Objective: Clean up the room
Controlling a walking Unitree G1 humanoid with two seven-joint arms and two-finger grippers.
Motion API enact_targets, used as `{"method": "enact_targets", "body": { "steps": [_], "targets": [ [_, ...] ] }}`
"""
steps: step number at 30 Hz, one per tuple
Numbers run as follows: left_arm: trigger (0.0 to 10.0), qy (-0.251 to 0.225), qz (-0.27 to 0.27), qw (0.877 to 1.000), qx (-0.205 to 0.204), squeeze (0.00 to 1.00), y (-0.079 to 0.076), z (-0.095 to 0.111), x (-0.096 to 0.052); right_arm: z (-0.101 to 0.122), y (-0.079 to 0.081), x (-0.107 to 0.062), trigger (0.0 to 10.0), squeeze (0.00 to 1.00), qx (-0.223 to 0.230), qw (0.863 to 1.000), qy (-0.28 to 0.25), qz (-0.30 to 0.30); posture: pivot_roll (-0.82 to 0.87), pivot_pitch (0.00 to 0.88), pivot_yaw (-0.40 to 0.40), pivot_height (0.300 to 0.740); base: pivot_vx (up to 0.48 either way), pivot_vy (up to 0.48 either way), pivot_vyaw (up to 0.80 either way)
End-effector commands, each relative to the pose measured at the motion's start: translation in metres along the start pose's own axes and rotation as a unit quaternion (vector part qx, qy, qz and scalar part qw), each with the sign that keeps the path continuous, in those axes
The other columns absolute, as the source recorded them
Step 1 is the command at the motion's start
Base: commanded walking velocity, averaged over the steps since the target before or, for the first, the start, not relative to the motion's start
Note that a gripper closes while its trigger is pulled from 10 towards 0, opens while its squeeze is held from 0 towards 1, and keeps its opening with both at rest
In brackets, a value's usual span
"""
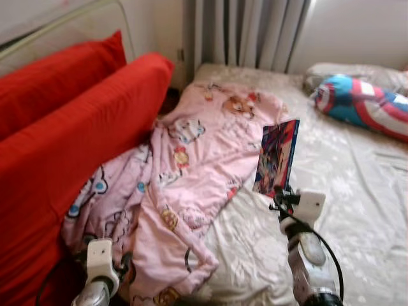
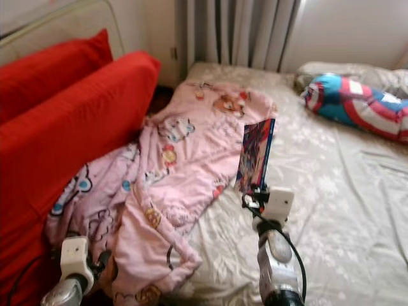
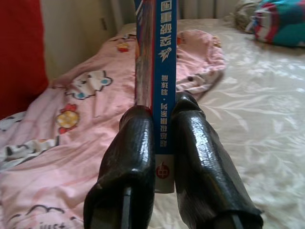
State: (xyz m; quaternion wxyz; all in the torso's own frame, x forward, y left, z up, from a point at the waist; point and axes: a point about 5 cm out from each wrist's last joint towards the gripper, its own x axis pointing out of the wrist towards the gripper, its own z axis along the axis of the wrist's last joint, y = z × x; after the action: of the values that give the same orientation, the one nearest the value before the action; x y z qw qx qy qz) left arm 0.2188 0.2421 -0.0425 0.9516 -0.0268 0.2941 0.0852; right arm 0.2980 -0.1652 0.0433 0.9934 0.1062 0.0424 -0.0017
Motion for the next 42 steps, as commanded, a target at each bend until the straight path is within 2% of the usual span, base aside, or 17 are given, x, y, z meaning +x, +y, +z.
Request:
{"method": "enact_targets", "body": {
  "steps": [1,5,11,12,19,26,34,42],
  "targets": [
    [10.0,0.029,-0.002,1.000,0.006,0.00,-0.002,-0.012,-0.003,0.002,-0.001,-0.001,10.0,0.00,0.000,1.000,-0.013,-0.002,0.00,0.000,-0.035,0.740,0.000,0.000,0.00],
    [10.0,0.060,0.007,0.998,0.009,0.00,-0.003,-0.023,-0.005,-0.001,0.002,-0.002,10.0,0.00,0.000,1.000,-0.009,-0.002,-0.02,0.000,-0.029,0.740,0.000,0.000,0.00],
    [10.0,0.065,0.018,0.998,0.003,0.00,-0.006,-0.026,-0.005,-0.005,0.003,-0.003,10.0,0.00,0.007,1.000,0.003,-0.007,-0.02,0.000,-0.027,0.740,0.000,0.000,-0.37],
    [10.0,0.068,0.022,0.997,0.002,0.00,-0.007,-0.028,-0.006,-0.006,0.003,-0.003,10.0,0.00,-0.004,1.000,0.007,-0.004,-0.02,0.000,-0.027,0.740,0.000,0.000,-0.69],
    [10.0,0.091,0.028,0.995,-0.006,0.00,-0.010,-0.041,-0.011,-0.004,-0.001,-0.004,10.0,0.00,-0.008,1.000,-0.005,-0.017,-0.03,0.000,-0.026,0.740,0.000,0.000,-0.19],
    [10.0,0.091,0.023,0.996,0.002,0.00,-0.012,-0.040,-0.010,-0.002,0.002,0.000,10.0,0.00,0.001,1.000,-0.003,-0.018,-0.03,0.000,-0.031,0.740,0.000,-0.240,0.00],
    [10.0,0.087,0.024,0.996,0.003,0.00,-0.012,-0.037,-0.009,0.001,0.003,0.002,10.0,0.00,0.006,1.000,-0.010,-0.019,-0.03,0.011,-0.030,0.740,0.000,-0.258,-0.72],
    [10.0,0.095,0.026,0.995,0.003,0.00,-0.009,-0.040,-0.010,0.003,0.005,0.002,10.0,0.00,0.003,1.000,-0.016,-0.020,-0.04,0.027,-0.029,0.740,0.000,-0.265,0.00]
  ]
}}
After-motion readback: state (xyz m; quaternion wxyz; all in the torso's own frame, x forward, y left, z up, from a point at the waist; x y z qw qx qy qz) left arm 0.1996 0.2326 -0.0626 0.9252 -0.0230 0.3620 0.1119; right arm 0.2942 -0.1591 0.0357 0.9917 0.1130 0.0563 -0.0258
